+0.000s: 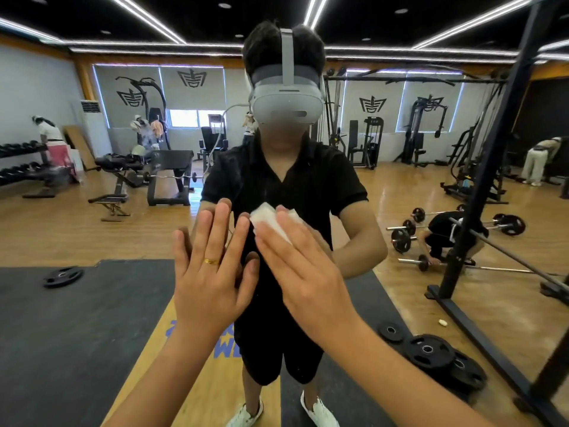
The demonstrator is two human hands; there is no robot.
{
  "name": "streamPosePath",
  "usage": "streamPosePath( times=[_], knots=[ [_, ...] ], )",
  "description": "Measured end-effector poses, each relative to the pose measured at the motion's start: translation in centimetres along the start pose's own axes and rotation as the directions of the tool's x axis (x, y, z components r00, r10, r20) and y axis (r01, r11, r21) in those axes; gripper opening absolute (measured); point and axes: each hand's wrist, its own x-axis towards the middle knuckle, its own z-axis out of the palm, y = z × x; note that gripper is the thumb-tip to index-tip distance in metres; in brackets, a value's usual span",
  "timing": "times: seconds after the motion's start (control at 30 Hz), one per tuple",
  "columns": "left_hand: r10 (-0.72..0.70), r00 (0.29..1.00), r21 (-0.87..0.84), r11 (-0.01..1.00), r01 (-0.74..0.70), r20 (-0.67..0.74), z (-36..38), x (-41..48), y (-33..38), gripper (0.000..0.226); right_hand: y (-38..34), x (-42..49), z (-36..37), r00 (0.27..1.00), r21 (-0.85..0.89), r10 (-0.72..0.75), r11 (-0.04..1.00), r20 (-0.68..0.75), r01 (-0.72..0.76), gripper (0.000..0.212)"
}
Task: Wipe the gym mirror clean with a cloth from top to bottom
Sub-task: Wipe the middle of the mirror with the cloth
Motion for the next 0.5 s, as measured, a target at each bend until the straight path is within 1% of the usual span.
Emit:
streamPosePath(
  times=[0.03, 0.1, 0.17, 0.23, 0.33, 0.4, 0.5],
  knots=[
    [-0.001, 1.0, 0.004, 1.0, 0.001, -0.001, 0.0, 0.0, 0.0, 0.067, 0.5, -0.1, -0.5, 0.999, -0.008, -0.035, 0.999, 0.009, 0.035, 0.034],
    [-0.011, 1.0, 0.002, 1.0, 0.011, 0.006, 0.0, 0.1, 0.0, 0.066, 1.4, 1.1, -1.3, 0.999, -0.035, -0.041, 0.999, -0.011, 0.041, 0.035],
    [-0.014, 1.0, -0.015, 1.0, 0.014, 0.006, -0.1, 0.1, 0.1, 0.064, 2.2, 3.5, -1.9, 0.998, -0.049, 0.011, 0.999, -0.066, -0.014, 0.037],
    [-0.01, 1.0, -0.022, 1.0, 0.01, 0.011, -0.2, 0.2, 0.1, 0.062, 2.7, 5.8, -2.0, 0.987, -0.061, 0.085, 0.994, -0.139, -0.094, 0.043],
    [-0.007, 1.0, -0.034, 0.999, 0.008, 0.018, -0.4, 0.3, 0.0, 0.062, 2.2, 6.5, -1.2, 0.966, -0.031, 0.159, 0.985, -0.203, -0.169, 0.045],
    [-0.013, 1.0, -0.04, 0.999, 0.014, 0.016, -0.6, 0.4, 0.1, 0.062, 0.8, 3.9, -0.3, 0.964, -0.005, 0.2, 0.979, -0.174, -0.204, 0.043],
    [-0.024, 0.999, -0.068, 0.997, 0.025, 0.028, -0.8, 0.5, 0.1, 0.061, -1.5, -2.0, 0.9, 0.974, -0.003, 0.212, 0.977, -0.076, -0.213, 0.039]
  ],
)
